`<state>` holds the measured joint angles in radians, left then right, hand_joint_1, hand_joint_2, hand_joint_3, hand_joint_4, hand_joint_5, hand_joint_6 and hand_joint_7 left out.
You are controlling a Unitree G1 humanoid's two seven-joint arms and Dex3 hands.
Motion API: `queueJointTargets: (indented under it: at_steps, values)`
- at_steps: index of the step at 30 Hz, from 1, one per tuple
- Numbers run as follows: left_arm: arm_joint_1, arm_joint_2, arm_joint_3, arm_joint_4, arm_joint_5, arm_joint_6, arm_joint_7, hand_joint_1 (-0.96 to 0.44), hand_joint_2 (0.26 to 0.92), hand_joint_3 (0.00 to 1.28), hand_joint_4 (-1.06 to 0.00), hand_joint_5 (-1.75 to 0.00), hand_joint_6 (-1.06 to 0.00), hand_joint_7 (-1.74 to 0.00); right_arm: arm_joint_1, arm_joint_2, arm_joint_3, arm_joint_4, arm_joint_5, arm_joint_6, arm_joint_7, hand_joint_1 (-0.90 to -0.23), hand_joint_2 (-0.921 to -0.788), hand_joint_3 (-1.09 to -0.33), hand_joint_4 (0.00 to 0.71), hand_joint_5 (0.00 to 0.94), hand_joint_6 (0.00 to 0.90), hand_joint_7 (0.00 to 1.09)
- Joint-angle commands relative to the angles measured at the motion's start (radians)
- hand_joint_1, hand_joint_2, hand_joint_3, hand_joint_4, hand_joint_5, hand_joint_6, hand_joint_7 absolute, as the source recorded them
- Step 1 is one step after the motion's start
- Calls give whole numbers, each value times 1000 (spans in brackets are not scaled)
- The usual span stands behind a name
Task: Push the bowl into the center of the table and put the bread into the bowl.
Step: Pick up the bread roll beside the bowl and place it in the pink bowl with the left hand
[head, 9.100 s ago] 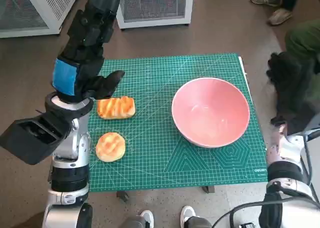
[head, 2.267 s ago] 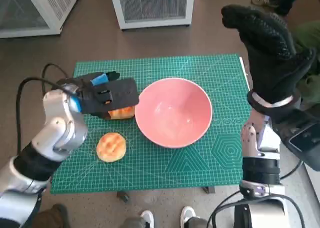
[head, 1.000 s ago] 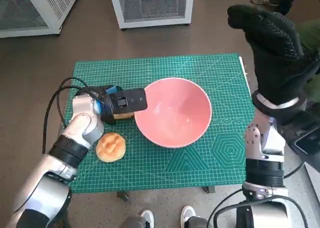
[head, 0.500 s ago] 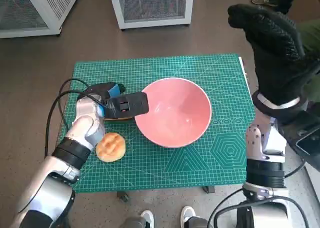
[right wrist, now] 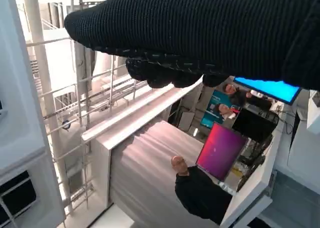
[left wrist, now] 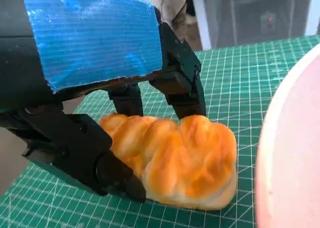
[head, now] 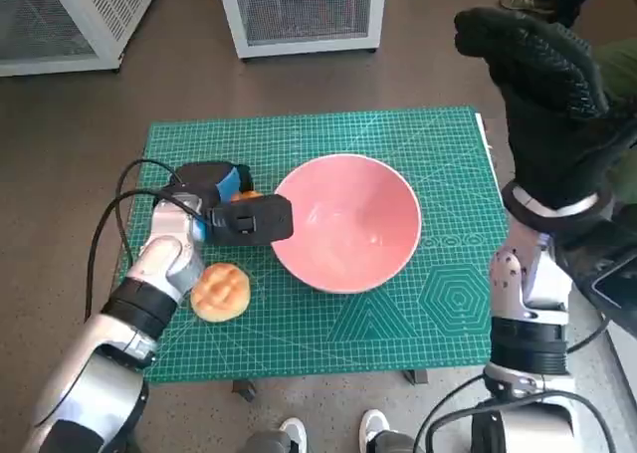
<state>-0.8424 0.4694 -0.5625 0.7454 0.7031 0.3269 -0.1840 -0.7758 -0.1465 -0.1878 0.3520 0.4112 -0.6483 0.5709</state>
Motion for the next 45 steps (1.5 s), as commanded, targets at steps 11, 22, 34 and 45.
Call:
queueJointTargets:
  at_steps: [11, 22, 34, 45]
  values:
    - [15, 59, 60, -65, 7, 16, -38, 1, 920, 113, -627, -1217, -584, -1230, 19, -6, 1, 3, 21, 6, 20, -674, -921, -688, 317, 3, 291, 276]
    - [25, 111, 133, -216, 3, 57, -80, 1, 914, 86, -666, -1247, -639, -1102, 14, -9, -3, 14, 23, -1, 28, -676, -921, -682, 320, 3, 296, 271]
    - [65, 161, 253, -574, 12, 165, -150, 1, 919, 49, -700, -1183, -661, -1105, 10, -6, -3, 23, 21, -7, 33, -675, -921, -681, 321, 2, 301, 264]
    - [116, 132, 320, -914, 25, 160, -144, 2, 894, 45, -761, -1186, -731, -964, 5, -5, 0, 28, 21, -7, 36, -683, -921, -682, 322, 2, 304, 258]
